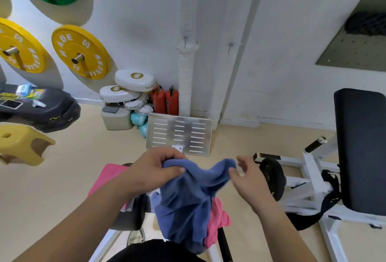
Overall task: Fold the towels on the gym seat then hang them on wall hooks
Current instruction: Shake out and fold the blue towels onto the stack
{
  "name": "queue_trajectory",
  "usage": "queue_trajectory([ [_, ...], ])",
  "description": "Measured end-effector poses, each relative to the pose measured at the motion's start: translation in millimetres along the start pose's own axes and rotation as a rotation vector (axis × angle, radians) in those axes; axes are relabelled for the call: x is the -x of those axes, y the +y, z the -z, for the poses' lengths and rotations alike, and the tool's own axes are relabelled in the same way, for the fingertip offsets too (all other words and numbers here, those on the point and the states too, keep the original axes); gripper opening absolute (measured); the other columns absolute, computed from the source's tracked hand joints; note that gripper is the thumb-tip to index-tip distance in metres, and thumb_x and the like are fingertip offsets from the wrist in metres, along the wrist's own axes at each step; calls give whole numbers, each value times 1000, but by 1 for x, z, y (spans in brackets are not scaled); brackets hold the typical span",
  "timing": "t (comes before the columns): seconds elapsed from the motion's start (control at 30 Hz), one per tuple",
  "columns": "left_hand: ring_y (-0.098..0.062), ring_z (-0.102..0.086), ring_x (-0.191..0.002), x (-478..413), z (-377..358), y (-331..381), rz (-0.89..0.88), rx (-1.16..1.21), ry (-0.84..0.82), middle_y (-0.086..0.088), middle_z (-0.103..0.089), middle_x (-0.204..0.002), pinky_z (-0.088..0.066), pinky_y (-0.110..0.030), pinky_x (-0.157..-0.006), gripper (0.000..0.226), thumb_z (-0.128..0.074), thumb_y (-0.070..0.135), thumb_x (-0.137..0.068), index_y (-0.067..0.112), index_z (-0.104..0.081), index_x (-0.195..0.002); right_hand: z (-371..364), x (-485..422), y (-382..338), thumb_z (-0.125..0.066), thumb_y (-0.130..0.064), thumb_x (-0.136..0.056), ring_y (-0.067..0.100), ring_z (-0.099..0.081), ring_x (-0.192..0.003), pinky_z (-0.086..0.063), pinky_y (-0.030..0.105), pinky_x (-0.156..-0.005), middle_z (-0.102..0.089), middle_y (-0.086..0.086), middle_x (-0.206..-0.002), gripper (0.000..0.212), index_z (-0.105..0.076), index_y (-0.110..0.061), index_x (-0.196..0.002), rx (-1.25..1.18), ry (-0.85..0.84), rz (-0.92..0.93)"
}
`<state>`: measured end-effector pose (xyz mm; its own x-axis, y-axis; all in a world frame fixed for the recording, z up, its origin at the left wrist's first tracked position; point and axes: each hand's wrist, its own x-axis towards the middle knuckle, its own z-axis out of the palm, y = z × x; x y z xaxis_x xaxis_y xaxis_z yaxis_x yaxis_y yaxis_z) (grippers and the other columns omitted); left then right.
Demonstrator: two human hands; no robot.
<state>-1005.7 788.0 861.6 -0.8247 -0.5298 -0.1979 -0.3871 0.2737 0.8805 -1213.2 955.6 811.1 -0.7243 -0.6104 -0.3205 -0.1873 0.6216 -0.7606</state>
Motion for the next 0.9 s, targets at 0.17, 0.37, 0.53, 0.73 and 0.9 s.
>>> queue_trajectory([
  [0.17,-4,-73,-88,-2,-30,20,-72,62,59,6,-79,-97,-54,-16,-74,31,-69,-4,-83,21,-73,-101,-11,36,-52,-61,4,-89,-3,-60,-126,-48,15,-103,-69,-17,-130,60,-60,-33,-136,-242,-409,384],
  [0.37,-20,-70,-80,2,-27,4,-24,282,307,-11,-73,-90,-60,-36,-72,33,-76,1,-79,27,-65,-95,-21,33,-56,-71,-19,-93,21,-72,-94,-58,50,-91,-77,3,-96,12,-77,-24,-102,-159,-341,417],
  [0.53,-27,-71,-102,11,-35,-20,41,442,50,-15,-72,-110,-57,-41,-92,39,-67,-1,-78,19,-69,-111,-25,29,-65,-64,-14,-99,12,-70,-80,-57,34,-77,-73,-4,-80,15,-73,-21,-89,-383,-223,362],
  [0.73,-12,-57,-74,2,-56,-80,198,50,-130,-14,-66,-82,-48,-33,-71,19,-59,17,-76,9,-69,-89,-22,21,-71,-58,-22,-104,10,-67,-83,-55,30,-77,-72,0,-88,14,-68,-22,-94,-580,-56,285],
  [0.9,-9,-54,-66,5,-61,-128,295,-179,-183,-4,-65,-74,-51,-36,-71,18,-59,28,-88,14,-65,-78,-2,8,-71,-59,-27,-103,23,-63,-89,-53,48,-87,-70,4,-89,16,-68,-21,-91,-823,121,166],
])
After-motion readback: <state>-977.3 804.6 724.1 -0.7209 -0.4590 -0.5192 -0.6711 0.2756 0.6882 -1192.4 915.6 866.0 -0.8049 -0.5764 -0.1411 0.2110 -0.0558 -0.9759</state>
